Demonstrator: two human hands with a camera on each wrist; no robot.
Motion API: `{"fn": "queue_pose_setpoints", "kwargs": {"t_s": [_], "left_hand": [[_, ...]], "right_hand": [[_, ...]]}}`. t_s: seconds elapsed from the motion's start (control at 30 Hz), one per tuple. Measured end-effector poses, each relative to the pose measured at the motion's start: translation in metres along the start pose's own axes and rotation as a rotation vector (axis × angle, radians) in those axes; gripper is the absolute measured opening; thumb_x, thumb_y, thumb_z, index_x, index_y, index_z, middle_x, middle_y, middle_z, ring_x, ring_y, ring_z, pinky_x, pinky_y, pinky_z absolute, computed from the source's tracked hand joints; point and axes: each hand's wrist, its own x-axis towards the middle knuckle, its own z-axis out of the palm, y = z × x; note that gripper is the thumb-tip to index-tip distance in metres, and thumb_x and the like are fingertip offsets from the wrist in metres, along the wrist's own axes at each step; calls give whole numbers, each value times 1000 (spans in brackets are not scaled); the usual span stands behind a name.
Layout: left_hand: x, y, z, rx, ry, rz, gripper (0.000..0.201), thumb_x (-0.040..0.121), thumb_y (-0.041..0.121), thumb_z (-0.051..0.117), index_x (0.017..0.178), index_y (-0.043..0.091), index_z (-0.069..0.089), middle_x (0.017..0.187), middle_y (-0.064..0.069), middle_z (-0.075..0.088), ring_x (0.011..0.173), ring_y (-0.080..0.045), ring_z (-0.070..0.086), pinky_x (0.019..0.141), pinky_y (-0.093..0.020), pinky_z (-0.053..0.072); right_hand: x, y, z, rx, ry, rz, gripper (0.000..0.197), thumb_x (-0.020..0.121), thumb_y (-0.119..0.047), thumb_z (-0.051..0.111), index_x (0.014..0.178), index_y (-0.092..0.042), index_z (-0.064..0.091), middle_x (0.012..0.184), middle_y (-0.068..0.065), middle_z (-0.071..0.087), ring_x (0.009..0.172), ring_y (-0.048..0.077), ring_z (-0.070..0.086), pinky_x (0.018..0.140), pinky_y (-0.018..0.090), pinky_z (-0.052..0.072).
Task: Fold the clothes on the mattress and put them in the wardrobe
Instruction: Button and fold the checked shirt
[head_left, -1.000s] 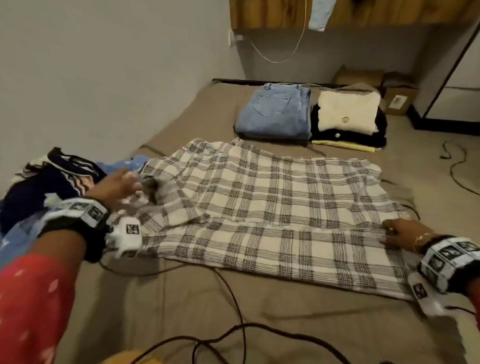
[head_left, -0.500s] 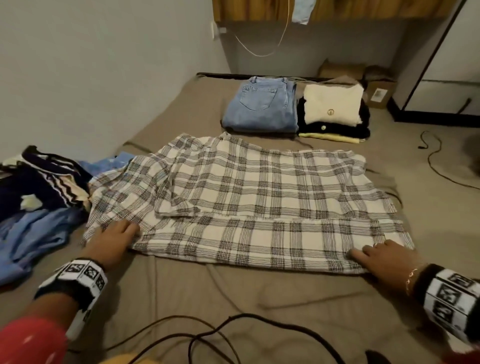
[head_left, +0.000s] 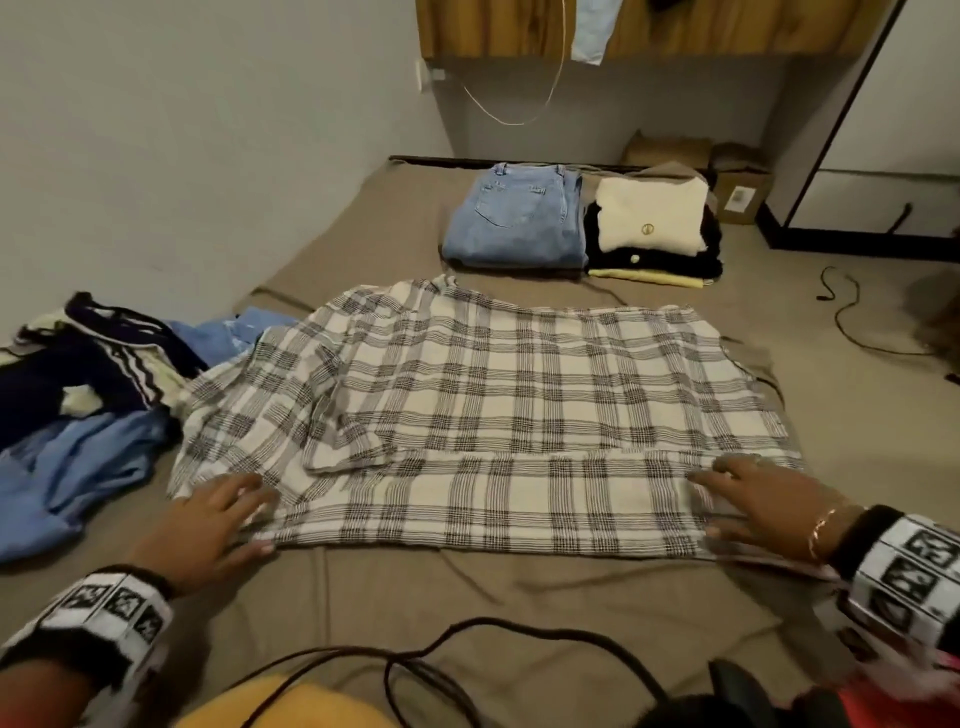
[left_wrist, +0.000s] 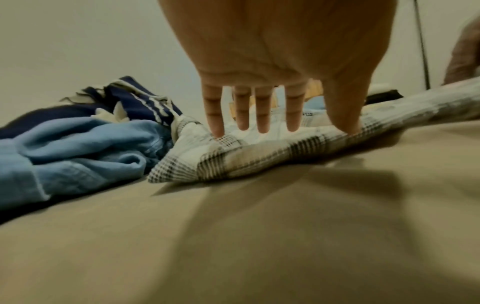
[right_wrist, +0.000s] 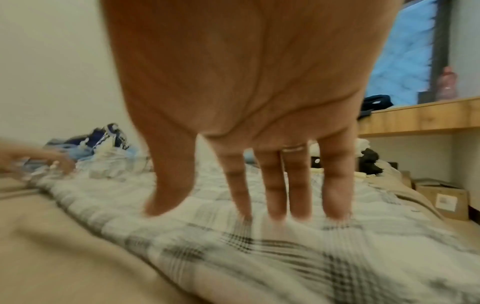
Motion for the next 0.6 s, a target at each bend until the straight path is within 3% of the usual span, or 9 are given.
{"fn": "queue_pose_setpoints", "kwargs": {"t_s": [0.07, 0.13, 0.2, 0.27, 0.3, 0.37, 0.4, 0.5, 0.6], "left_hand": [[-3, -5, -12, -8, -214, -203, 73, 86, 68, 33, 141, 21, 35, 145, -7, 38, 130, -25, 42, 103, -33, 35], [-6, -19, -22, -145, -215, -401, 50, 90, 55, 44, 119, 16, 51, 130, -8, 53, 113, -22, 54, 94, -30, 42], [-13, -37, -30, -299, -91, -564, 32, 93, 42, 48, 93, 11, 55, 107, -15, 64, 93, -27, 60, 76, -33, 45], [-16, -44, -30, -434, 86, -629, 20, 93, 24, 52, 89, 6, 58, 101, -21, 65, 91, -32, 61, 73, -35, 41], [-13, -40, -31, -506, 170, -619, 16, 92, 17, 54, 93, 4, 62, 101, -20, 66, 92, -32, 61, 73, -34, 40], [-8, -30, -36, -630, 275, -500, 15, 89, 7, 58, 100, 2, 67, 96, -13, 66, 89, -27, 61, 73, -27, 38], [-3, -26, -37, -674, 266, -418, 15, 89, 4, 58, 100, 3, 68, 94, -11, 66, 89, -23, 60, 73, -24, 38], [11, -22, -35, -756, 196, -295, 22, 88, -2, 55, 88, 16, 68, 93, -4, 66, 91, -18, 62, 81, -25, 45], [28, -27, -30, -840, 174, -366, 32, 89, 4, 56, 78, 34, 59, 85, 1, 65, 75, -5, 62, 73, -24, 48]], "right_hand": [[-6, -10, 3, 78, 20, -29, 74, 94, -49, 37, 149, -22, -5, 157, 1, 1, 138, 17, 26, 108, 25, 25], [-4, -5, 16, 122, -48, 1, 88, 87, -61, 41, 149, -19, -6, 157, 6, -4, 141, 21, 21, 113, 27, 22], [25, 14, 22, 42, -59, 81, 135, 32, -102, 16, 144, -26, 23, 150, 9, 26, 131, 22, 39, 106, 33, 36], [50, 4, -5, 17, -92, 62, 137, 12, -97, 1, 129, -36, 38, 134, -3, 47, 116, 19, 52, 96, 31, 44], [47, -17, -36, 62, -88, 10, 118, 32, -100, 15, 129, -35, 38, 131, -4, 49, 115, 17, 52, 96, 28, 43], [53, -72, -96, 101, -64, -77, 63, 84, -68, 39, 134, -29, 36, 132, -5, 51, 116, 12, 50, 95, 22, 39], [64, -95, -118, 141, -8, -126, 51, 92, -53, 42, 135, -27, 37, 129, -3, 53, 112, 12, 51, 92, 22, 38], [106, -176, -168, 402, 129, -347, 36, 92, -35, 52, 125, -21, 51, 120, 2, 59, 102, 14, 54, 88, 25, 40], [135, -258, -184, 388, 101, -593, 30, 85, -25, 63, 115, -21, 63, 138, 13, 40, 124, 26, 42, 99, 28, 35]]}}
